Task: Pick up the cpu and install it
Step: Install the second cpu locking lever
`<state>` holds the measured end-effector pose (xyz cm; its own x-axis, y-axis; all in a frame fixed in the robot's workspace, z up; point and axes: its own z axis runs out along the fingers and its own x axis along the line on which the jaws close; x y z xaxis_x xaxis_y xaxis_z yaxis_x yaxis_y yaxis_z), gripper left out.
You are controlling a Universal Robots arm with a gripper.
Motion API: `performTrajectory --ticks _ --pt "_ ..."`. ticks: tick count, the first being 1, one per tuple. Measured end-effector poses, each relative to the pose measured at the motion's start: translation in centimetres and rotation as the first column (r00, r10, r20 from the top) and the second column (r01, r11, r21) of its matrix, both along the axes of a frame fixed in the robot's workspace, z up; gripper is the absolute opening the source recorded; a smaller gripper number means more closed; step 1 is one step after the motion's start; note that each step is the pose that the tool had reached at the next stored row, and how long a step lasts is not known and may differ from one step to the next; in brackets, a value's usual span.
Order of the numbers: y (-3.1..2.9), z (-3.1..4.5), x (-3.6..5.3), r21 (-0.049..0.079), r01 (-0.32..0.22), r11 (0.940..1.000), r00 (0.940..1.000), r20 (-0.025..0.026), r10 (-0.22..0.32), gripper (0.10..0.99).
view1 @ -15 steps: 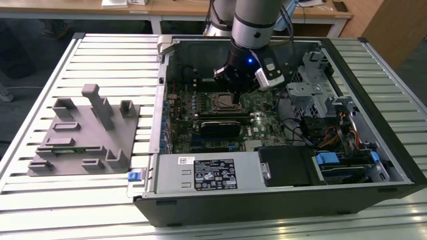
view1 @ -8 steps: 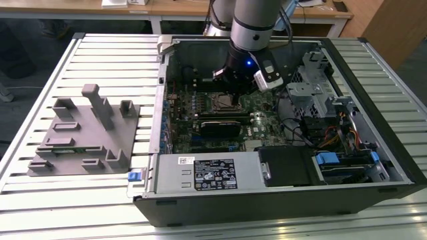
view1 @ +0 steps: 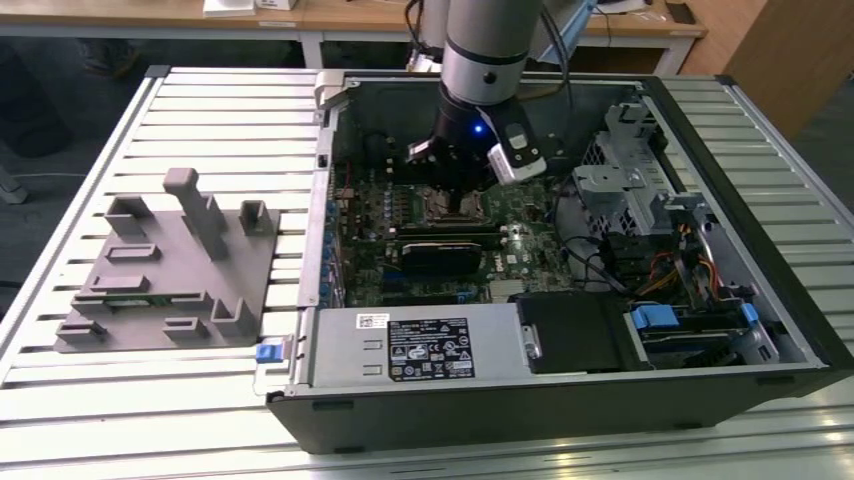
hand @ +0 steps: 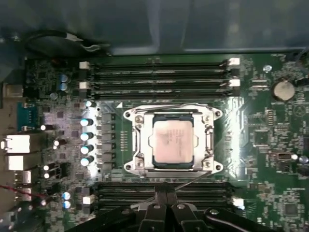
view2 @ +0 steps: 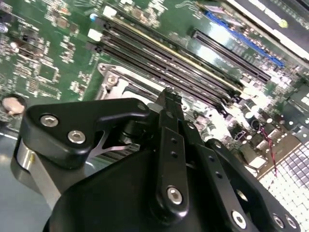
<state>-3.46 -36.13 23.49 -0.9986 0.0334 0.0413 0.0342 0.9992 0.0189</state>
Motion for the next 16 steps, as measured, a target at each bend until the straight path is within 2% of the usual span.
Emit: performTrajectory --ticks 6,16 --pt "0.00 -0.45 -1.32 0.000 0.000 1.0000 1.0000 0.0000 0.000 0.106" --pt "0.00 -2.22 -1.53 0.000 0.000 1.0000 1.0000 -0.0002 0.000 0.106"
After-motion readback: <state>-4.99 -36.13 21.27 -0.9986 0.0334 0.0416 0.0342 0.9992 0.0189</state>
